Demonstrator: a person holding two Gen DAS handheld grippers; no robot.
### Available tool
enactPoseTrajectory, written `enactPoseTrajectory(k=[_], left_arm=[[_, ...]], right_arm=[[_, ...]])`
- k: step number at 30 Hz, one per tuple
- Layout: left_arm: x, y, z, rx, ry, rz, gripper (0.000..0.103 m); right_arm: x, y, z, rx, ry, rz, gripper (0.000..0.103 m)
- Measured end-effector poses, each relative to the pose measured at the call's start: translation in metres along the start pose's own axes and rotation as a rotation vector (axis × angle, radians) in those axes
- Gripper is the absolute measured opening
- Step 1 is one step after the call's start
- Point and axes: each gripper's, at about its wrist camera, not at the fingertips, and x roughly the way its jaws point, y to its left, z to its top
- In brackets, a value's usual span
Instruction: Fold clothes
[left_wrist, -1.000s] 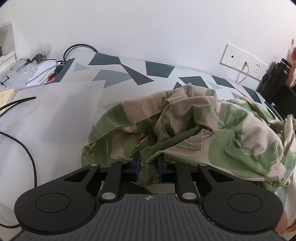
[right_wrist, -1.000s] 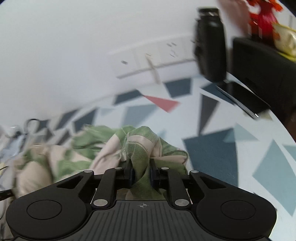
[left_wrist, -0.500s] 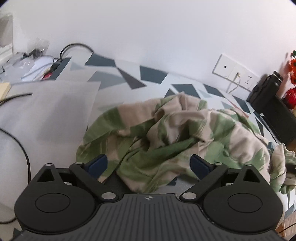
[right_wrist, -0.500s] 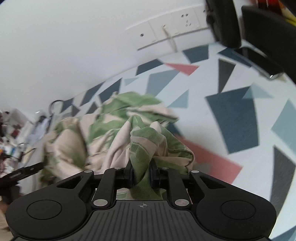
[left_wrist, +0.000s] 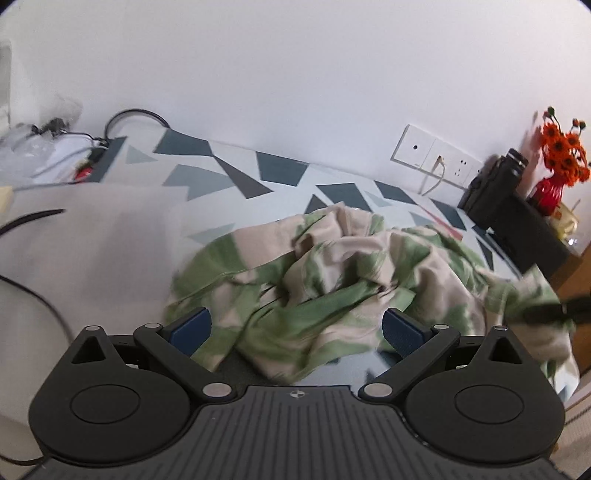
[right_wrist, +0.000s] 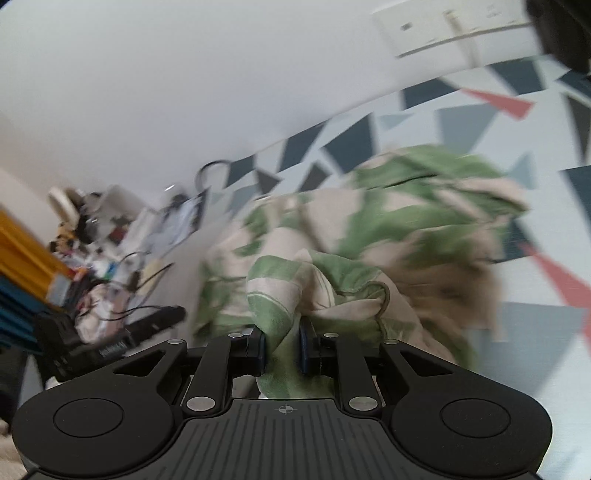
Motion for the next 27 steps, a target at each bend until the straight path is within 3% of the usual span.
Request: enactPoseTrajectory(k=[4, 9, 14, 20, 23, 27], left_arm=[[-0.012, 0.015, -0.013, 0.027, 0.010, 0.055, 0.101], [-0.019, 0.045, -0.026, -0.049, 0.044, 0.066, 0.101], [-0.020, 0.063, -0.034, -0.100, 0.064, 0.077, 0.101], [-0.015, 0.068, -0.037, -0.112, 0.088, 0.067, 0.101], [-0.009, 0.066, -0.036, -0.100, 0.104, 0.066, 0.101], [-0.002, 0.061, -0.029, -0.093, 0.108, 0.068, 0.101]], right_arm=[[0.035, 0.029, 0.004, -0.023, 0.049, 0.051, 0.015], [0.092, 0.057, 0.007, -0.045, 0.100, 0.062, 0.015], [0.139, 0.074, -0.003, -0.100, 0.153, -0.009, 0.015], [0.146, 0.078, -0.013, -0.126, 0.138, -0.046, 0.018], [0.141, 0.078, -0.013, -0.124, 0.126, -0.051, 0.031], [0.123, 0.082, -0.012, -0.131, 0.086, -0.063, 0.068]])
